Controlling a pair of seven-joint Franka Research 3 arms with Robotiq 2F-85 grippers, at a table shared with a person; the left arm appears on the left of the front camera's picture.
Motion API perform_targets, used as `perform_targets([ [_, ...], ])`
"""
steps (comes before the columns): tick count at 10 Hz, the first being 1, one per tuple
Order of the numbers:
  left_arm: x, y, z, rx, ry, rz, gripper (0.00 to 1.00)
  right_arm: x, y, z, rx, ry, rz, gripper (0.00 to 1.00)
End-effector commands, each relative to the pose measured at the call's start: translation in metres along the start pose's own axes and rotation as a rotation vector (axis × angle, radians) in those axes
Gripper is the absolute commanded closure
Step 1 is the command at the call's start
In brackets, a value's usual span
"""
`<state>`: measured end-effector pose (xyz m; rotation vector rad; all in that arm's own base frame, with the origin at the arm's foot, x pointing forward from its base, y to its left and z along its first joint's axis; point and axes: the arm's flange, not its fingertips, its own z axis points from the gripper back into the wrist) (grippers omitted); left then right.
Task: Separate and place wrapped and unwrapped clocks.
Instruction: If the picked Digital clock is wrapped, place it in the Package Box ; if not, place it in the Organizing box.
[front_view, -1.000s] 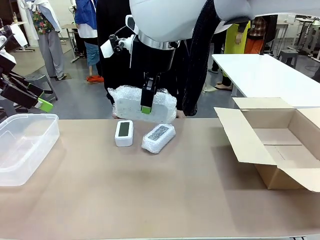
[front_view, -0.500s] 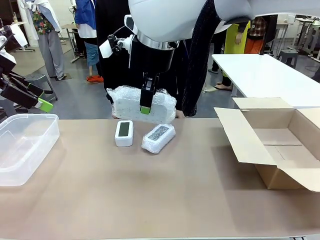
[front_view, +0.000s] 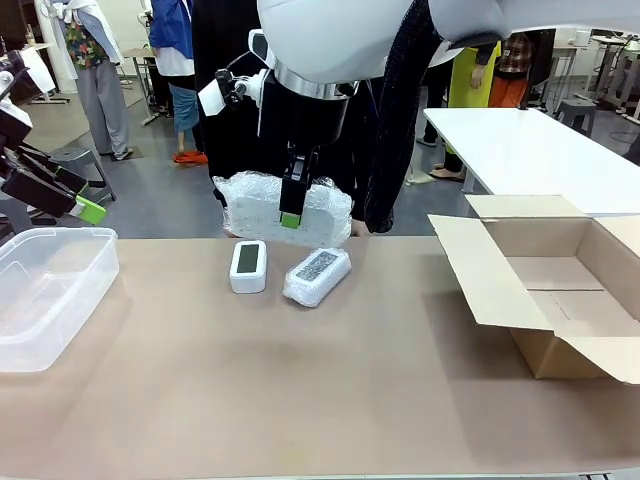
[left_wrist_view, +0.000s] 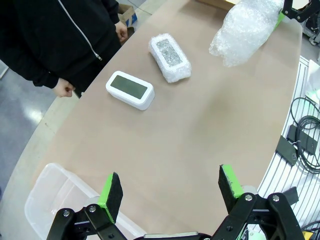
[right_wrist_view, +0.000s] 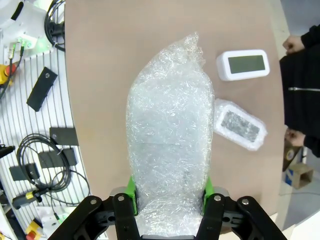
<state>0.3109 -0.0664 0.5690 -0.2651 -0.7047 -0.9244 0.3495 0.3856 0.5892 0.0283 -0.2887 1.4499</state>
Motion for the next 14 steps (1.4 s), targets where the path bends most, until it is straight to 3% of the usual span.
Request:
perform_targets([
  [1,-0.001,0.001,-0.001,-0.006,-0.014,0.001,0.0,0.0,-0.001,0.002,-0.011,-0.005,0.006,0.9],
  [2,-0.001,0.001,-0.001,-0.006,-0.014,0.001,0.0,0.0,0.0,0.0,0.0,0.0,0.0,0.48],
  [3,-0.001,0.001,-0.001,-0.006,-0.014,0.001,0.0,-0.025,-0.029,0.025,-0.097,-0.056,-0.209,0.48],
  [4,-0.001,0.001,-0.001,-0.006,-0.014,0.001,0.0,-0.061,-0.05,0.043,-0.144,-0.088,-0.332,0.48],
  [6,-0.001,0.001,-0.001,-0.006,-0.014,0.001,0.0,-0.146,-0.086,0.055,-0.158,-0.102,-0.644,0.48],
  [8,-0.001,0.001,-0.001,-0.006,-0.014,0.001,0.0,-0.231,-0.112,0.047,-0.209,-0.053,-0.971,0.48],
  [10,-0.001,0.001,-0.001,-0.006,-0.014,0.001,0.0,-0.295,-0.134,0.013,-0.278,0.018,-1.279,0.48],
  [14,-0.001,0.001,-0.001,-0.006,-0.014,0.001,0.0,-0.358,-0.145,-0.047,-0.186,0.092,-1.424,0.48],
])
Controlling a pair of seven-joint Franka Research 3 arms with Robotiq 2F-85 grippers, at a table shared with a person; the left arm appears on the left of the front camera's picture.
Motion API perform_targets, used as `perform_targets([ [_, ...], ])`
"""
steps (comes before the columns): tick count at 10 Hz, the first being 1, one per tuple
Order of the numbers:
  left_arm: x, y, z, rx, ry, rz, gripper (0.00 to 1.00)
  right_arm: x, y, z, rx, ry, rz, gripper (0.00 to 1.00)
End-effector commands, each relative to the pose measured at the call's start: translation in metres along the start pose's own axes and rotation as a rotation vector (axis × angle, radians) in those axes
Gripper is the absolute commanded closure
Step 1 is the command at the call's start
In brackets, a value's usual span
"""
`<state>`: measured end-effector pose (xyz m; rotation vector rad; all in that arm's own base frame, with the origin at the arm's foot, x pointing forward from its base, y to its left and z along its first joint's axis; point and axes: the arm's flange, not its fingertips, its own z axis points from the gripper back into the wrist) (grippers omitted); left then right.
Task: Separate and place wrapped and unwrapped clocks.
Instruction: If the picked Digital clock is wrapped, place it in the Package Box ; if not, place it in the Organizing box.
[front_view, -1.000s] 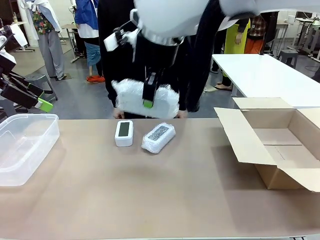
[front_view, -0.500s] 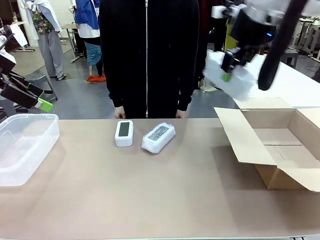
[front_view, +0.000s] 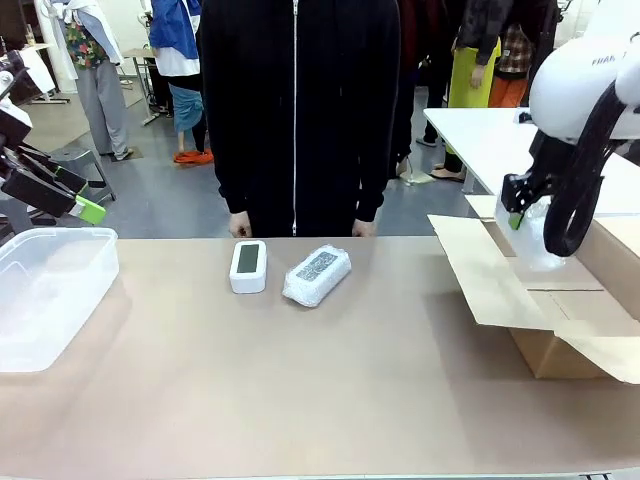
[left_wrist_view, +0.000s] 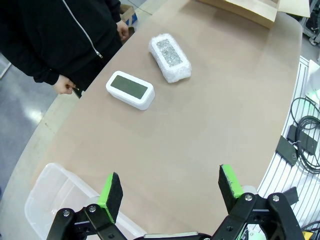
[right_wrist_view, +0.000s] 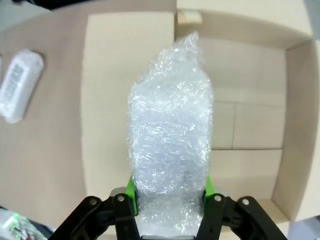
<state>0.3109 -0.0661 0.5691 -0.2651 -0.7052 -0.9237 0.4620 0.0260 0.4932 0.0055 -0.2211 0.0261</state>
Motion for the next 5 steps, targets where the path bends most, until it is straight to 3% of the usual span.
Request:
perform_targets([
  [1,-0.001,0.001,-0.001,-0.006,-0.014,0.0,0.0,0.006,-0.008,-0.021,-0.032,-0.01,-0.015,0.48],
  [5,-0.001,0.001,-0.001,-0.006,-0.014,0.0,0.0,0.012,-0.038,-0.042,-0.06,0.025,-0.012,0.48],
])
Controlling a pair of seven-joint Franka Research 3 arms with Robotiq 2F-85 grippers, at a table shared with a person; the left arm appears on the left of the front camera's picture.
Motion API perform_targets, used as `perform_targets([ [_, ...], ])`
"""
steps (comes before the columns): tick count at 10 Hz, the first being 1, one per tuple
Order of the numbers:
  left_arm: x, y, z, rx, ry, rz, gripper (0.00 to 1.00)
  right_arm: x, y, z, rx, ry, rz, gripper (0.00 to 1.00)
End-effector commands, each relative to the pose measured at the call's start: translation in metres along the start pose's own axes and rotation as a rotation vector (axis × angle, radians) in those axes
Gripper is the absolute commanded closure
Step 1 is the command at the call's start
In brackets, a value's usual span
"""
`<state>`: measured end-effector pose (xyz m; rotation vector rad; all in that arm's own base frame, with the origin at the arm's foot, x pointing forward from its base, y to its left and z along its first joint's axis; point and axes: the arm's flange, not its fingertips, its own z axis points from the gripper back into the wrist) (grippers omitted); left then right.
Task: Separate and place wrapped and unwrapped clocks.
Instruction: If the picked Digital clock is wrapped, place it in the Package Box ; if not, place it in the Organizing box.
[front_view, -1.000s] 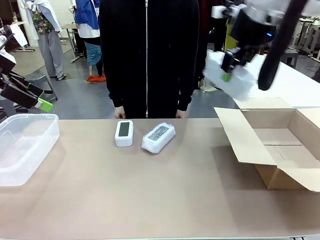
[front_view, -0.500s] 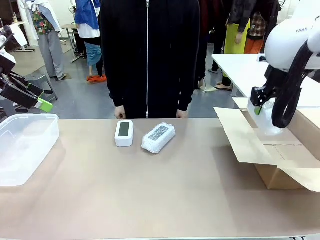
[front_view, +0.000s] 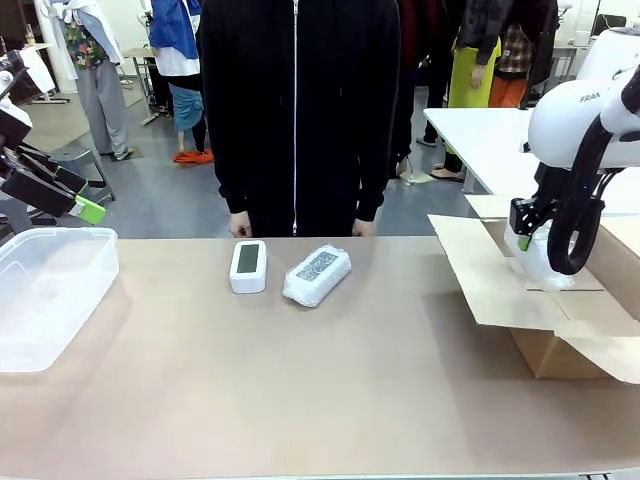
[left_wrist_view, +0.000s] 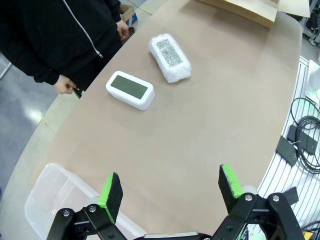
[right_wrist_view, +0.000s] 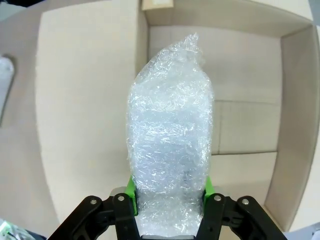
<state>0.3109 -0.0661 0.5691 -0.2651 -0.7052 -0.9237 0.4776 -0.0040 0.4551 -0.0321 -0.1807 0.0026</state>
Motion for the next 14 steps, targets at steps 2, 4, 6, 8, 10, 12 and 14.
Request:
perform_targets([
  [2,-0.001,0.001,-0.001,-0.006,-0.014,0.0,0.0,0.014,-0.021,-0.022,-0.004,-0.004,0.001,0.48],
  [4,-0.001,0.001,-0.001,-0.006,-0.014,0.0,0.0,0.019,-0.031,-0.047,0.003,0.013,-0.026,0.48],
  [6,-0.001,0.001,-0.001,-0.006,-0.014,0.0,0.0,0.02,-0.034,-0.065,-0.008,0.018,-0.027,0.48],
  [8,-0.001,0.001,-0.001,-0.006,-0.014,0.0,0.0,0.018,-0.032,-0.07,-0.02,0.016,0.005,0.39],
  [10,-0.001,0.001,-0.001,-0.006,-0.014,0.0,0.0,0.017,-0.033,-0.064,-0.024,0.01,-0.004,0.0],
  [12,-0.001,0.001,-0.001,-0.006,-0.014,0.0,0.0,0.017,-0.033,-0.06,-0.017,0.007,0.003,0.0],
  [14,-0.001,0.001,-0.001,-0.006,-0.014,0.0,0.0,0.016,-0.033,-0.05,-0.012,0.003,0.009,0.0],
])
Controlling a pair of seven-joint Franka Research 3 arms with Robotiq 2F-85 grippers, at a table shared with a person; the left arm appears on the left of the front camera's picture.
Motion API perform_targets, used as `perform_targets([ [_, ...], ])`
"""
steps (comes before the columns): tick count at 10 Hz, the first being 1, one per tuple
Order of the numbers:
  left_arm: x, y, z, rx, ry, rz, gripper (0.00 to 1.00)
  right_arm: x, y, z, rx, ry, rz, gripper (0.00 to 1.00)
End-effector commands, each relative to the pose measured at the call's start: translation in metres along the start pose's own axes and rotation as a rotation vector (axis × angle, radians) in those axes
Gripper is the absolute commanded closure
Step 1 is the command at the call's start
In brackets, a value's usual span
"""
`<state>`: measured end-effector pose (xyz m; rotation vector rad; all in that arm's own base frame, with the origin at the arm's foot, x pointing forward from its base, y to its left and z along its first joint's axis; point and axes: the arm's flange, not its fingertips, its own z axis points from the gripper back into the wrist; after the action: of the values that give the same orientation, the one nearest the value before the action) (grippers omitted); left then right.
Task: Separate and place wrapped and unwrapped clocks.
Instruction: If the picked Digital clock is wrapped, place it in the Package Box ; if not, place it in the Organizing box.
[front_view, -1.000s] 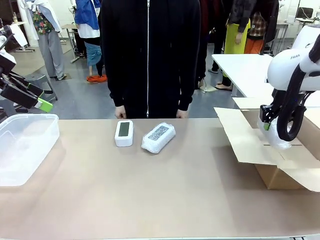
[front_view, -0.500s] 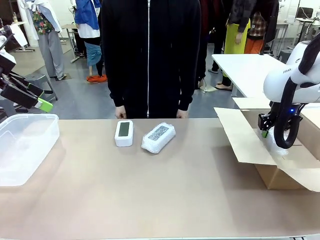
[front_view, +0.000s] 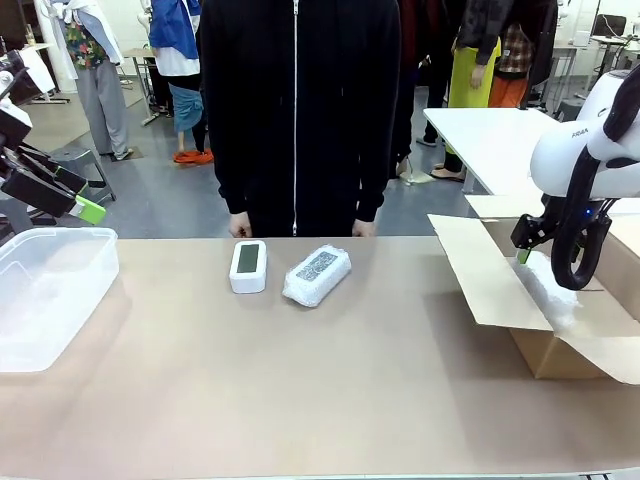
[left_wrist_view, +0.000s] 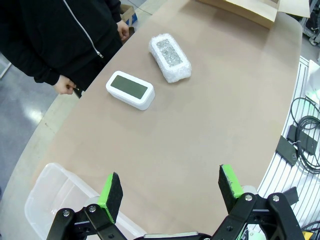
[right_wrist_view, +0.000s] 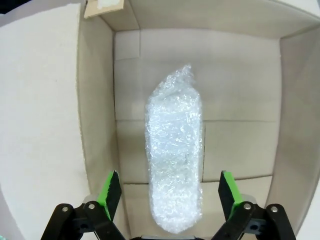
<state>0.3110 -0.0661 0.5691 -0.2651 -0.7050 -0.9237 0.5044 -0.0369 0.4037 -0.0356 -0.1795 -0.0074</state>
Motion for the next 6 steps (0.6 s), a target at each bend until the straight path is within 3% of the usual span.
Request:
perform_targets([
  [1,-0.001,0.001,-0.001,-0.006,-0.014,0.0,0.0,-0.005,-0.003,0.026,0.029,-0.03,0.024,0.0],
  [6,-0.001,0.001,-0.001,-0.006,-0.014,0.0,0.0,-0.053,0.013,0.189,0.105,-0.167,0.064,0.0],
])
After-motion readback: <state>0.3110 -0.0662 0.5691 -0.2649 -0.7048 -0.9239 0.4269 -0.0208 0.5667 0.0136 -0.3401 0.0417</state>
